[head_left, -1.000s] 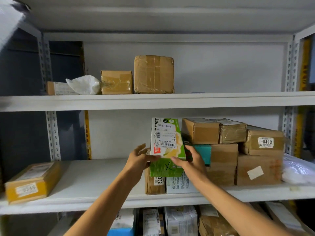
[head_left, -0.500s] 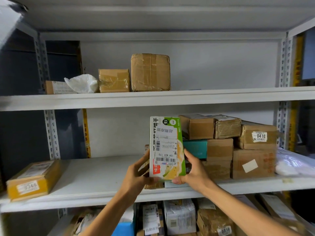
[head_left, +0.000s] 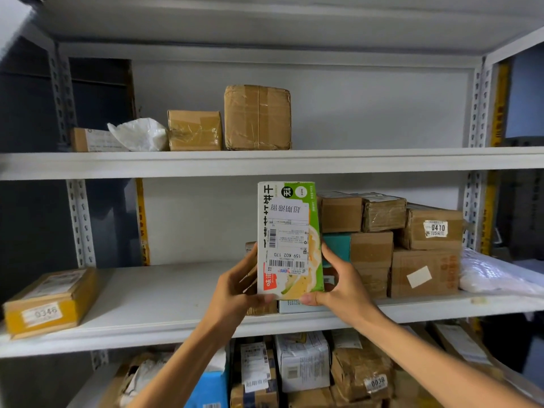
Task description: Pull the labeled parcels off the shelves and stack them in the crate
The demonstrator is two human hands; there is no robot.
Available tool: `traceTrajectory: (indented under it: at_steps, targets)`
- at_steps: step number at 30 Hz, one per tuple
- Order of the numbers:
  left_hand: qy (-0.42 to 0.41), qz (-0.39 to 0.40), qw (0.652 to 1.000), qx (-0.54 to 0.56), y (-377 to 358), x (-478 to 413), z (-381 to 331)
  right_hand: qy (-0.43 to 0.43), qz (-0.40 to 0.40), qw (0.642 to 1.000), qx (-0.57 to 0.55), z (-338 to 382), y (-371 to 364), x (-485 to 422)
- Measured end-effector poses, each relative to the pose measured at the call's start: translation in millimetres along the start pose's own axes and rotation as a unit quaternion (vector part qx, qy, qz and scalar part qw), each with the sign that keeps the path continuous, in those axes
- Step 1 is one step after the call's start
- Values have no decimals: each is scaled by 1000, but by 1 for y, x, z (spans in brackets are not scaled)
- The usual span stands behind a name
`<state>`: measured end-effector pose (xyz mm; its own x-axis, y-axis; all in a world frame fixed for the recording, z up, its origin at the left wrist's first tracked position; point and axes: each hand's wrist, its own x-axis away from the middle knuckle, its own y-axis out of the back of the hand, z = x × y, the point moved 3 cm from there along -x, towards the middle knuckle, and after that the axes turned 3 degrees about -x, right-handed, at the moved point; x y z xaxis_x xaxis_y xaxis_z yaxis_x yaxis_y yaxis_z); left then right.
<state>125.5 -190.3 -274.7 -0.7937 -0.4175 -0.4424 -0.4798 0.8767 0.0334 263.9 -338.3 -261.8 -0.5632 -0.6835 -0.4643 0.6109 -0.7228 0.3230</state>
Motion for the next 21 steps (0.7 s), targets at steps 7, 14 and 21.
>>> traceTrajectory:
  at_steps: [7, 14, 21]
  targets:
    - [-14, 17, 1000, 7, -31, 5, 2, -2, -21, 1000, 15, -2, 27, 22]
    - [-31, 80, 996, 37, -101, 5, 17, -39, -101, 994, 12, -22, 82, 72]
    - [-45, 229, 969, 75, -234, -2, 34, -79, -241, 965, 61, -37, 173, 165]
